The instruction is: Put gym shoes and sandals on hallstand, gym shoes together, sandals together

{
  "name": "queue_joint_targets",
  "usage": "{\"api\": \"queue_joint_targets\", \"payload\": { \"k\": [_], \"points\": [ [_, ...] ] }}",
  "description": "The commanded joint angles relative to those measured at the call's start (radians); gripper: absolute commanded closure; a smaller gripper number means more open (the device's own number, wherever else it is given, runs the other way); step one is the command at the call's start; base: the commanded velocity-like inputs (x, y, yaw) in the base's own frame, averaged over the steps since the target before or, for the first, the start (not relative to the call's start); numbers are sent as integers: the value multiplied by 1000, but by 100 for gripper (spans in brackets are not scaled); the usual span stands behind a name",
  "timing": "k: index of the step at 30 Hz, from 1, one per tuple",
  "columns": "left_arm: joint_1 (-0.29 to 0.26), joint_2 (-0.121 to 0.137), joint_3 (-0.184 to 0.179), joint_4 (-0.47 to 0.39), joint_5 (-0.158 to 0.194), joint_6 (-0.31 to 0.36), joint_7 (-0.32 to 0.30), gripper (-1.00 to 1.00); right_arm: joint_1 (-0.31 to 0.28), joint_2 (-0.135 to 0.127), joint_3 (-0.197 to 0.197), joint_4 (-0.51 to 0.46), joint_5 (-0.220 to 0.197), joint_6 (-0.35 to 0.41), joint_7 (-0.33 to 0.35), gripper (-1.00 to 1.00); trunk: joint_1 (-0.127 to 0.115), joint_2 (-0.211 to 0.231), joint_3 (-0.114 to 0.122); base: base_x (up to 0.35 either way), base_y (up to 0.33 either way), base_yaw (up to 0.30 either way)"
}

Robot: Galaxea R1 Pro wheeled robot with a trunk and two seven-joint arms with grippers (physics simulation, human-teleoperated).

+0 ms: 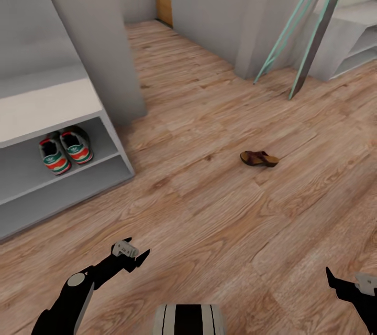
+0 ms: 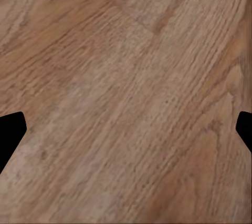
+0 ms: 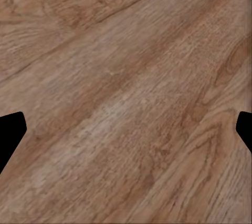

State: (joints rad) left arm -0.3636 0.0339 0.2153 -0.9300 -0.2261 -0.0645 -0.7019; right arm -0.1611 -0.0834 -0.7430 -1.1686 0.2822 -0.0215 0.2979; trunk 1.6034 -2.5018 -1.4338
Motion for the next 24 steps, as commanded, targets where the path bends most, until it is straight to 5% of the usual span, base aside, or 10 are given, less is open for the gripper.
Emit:
{"api": "queue_joint_targets", "payload": {
  "k": [1,24],
  "points": [
    [0,0,0,0,0,0,0,-100,0,0,0,0,0,0,0,-100,0,0,0,99,-320,0],
    [0,0,0,2,1,0,2,-100,0,-1,1,-2,0,3,9,-100,0,0,0,107,-319,0]
  ]
}}
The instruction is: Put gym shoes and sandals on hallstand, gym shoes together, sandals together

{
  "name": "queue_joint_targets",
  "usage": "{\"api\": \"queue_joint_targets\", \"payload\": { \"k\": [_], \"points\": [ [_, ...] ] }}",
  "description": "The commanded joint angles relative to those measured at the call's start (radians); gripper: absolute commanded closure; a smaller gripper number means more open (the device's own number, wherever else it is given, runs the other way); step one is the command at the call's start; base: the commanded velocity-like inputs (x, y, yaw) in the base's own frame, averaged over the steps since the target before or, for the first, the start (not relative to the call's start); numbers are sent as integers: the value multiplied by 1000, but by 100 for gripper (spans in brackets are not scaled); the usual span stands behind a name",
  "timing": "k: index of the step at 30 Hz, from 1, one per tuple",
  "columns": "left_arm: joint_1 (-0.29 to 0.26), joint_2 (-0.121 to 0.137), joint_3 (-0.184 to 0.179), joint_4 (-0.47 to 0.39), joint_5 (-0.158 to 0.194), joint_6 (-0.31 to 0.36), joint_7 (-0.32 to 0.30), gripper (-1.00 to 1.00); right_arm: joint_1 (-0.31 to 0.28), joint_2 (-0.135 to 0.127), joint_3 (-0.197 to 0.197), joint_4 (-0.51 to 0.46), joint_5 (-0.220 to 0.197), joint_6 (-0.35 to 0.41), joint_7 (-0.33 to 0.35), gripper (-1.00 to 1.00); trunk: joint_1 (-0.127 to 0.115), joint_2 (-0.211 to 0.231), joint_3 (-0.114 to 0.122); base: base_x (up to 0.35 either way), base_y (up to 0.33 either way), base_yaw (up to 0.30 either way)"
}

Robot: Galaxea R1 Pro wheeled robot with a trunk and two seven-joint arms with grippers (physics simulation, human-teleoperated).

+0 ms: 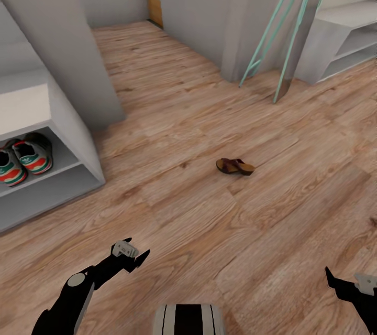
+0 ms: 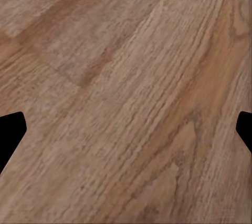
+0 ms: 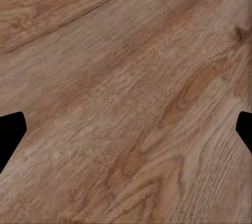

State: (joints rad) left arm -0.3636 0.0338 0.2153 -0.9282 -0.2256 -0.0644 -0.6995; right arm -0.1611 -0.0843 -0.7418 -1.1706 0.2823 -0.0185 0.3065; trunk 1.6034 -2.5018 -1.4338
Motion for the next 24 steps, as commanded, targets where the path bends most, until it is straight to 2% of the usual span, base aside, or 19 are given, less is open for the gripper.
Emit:
{"api": "queue_joint_targets", "payload": {
  "k": [1,18,24],
  "points": [
    [0,0,0,0,0,0,0,-100,0,0,0,0,0,0,0,-100,0,0,0,204,-266,0],
    [0,0,1,0,0,0,1,-100,2,0,5,0,1,1,3,-100,0,0,0,274,-206,0],
    [0,0,1,0,-1,0,1,-100,2,-1,3,0,1,1,43,-100,0,0,0,291,-198,0]
  ]
}}
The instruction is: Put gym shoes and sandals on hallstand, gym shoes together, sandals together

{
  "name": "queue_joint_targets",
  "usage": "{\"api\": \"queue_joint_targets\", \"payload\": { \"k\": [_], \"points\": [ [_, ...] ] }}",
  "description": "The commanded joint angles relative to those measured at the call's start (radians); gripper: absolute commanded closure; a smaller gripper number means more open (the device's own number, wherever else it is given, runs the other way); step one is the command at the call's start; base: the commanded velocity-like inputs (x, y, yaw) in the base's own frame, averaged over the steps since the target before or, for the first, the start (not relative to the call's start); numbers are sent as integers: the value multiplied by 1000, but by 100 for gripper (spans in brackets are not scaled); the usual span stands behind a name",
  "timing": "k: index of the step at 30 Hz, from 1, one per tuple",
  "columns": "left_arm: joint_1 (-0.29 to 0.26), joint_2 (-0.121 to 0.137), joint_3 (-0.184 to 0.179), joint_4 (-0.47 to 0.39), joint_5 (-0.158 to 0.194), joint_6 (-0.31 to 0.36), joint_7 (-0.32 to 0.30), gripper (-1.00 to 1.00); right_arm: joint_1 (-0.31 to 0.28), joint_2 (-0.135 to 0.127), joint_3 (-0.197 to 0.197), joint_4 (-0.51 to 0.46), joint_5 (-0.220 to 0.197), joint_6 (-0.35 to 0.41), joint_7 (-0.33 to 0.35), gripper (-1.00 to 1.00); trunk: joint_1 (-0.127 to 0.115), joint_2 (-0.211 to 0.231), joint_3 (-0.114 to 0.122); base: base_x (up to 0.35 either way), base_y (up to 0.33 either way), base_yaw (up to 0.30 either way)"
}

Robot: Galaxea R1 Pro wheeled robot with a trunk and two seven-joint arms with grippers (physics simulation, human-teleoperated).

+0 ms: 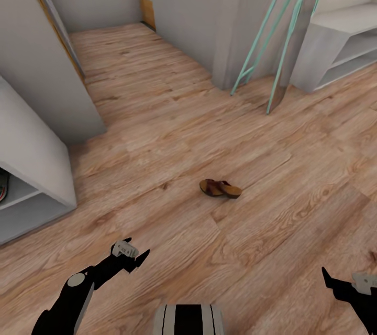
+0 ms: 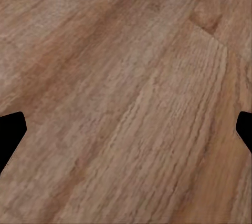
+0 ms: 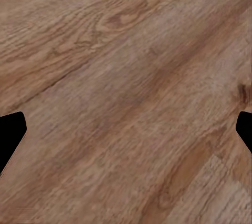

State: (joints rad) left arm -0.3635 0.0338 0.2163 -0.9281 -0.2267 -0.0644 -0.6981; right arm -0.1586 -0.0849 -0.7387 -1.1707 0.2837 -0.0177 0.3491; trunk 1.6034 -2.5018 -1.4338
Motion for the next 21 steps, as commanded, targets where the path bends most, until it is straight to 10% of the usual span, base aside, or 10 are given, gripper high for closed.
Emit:
{"api": "queue_joint_targets", "payload": {
  "k": [1,21],
  "points": [
    [0,0,0,0,0,0,0,-100,0,0,-1,0,0,0,9,-100,0,0,0,282,-219,0],
    [0,0,-2,0,1,-1,-1,-100,1,-1,-4,2,3,-1,55,-100,0,0,0,210,-196,0]
  ]
}}
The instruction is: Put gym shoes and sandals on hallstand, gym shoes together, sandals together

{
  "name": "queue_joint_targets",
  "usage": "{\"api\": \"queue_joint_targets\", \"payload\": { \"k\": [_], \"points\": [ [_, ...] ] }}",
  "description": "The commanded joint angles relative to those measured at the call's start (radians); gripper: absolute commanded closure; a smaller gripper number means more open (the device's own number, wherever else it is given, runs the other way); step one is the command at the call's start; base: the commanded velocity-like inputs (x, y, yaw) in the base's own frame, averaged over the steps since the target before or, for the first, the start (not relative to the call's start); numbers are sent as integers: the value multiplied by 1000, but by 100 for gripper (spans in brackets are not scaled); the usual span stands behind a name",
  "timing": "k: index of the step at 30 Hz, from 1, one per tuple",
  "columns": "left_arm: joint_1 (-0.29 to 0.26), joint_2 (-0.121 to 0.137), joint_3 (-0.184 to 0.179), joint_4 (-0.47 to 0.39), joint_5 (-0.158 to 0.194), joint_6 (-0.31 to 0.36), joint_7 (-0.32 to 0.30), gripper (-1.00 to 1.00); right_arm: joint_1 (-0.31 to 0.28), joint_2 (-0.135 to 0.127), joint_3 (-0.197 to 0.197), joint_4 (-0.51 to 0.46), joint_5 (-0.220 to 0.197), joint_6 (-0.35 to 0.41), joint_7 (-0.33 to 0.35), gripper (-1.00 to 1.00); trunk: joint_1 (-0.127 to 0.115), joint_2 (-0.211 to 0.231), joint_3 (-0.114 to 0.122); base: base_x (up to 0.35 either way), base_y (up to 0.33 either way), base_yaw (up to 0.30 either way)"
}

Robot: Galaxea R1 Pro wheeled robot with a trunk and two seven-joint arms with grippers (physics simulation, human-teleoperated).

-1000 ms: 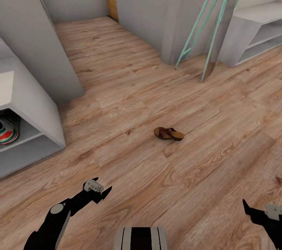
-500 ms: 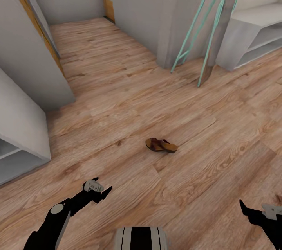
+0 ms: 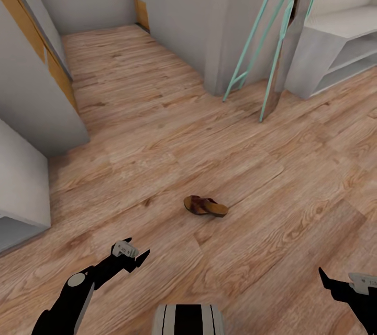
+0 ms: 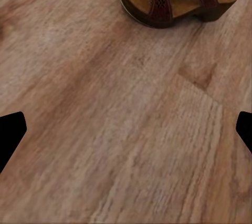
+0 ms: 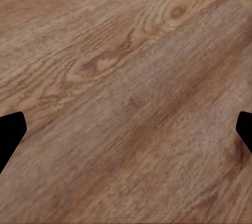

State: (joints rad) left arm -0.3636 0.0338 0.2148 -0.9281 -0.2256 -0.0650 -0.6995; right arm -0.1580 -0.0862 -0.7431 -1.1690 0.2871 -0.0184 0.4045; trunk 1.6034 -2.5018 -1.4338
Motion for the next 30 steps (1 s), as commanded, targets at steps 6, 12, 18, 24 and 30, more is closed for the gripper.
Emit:
{"api": "queue_joint_targets", "payload": {
  "k": [6,12,18,24,30],
  "points": [
    [0,0,-1,0,-1,0,0,-100,0,0,1,-1,0,0,0,-100,0,0,0,24,-55,0],
    [0,0,-1,0,-1,0,0,-100,0,0,2,-1,0,0,0,-100,0,0,0,7,-195,-20],
    [0,0,-2,0,-1,0,0,-100,0,1,2,-1,0,0,0,-100,0,0,1,2,-267,-147],
    [0,0,-2,0,-1,0,0,-100,0,1,2,-1,0,0,0,-100,0,0,4,1,-291,-233],
    [0,0,-2,0,-1,0,0,-100,0,2,2,-1,0,0,0,-100,0,0,7,0,-299,-257]
  ]
}}
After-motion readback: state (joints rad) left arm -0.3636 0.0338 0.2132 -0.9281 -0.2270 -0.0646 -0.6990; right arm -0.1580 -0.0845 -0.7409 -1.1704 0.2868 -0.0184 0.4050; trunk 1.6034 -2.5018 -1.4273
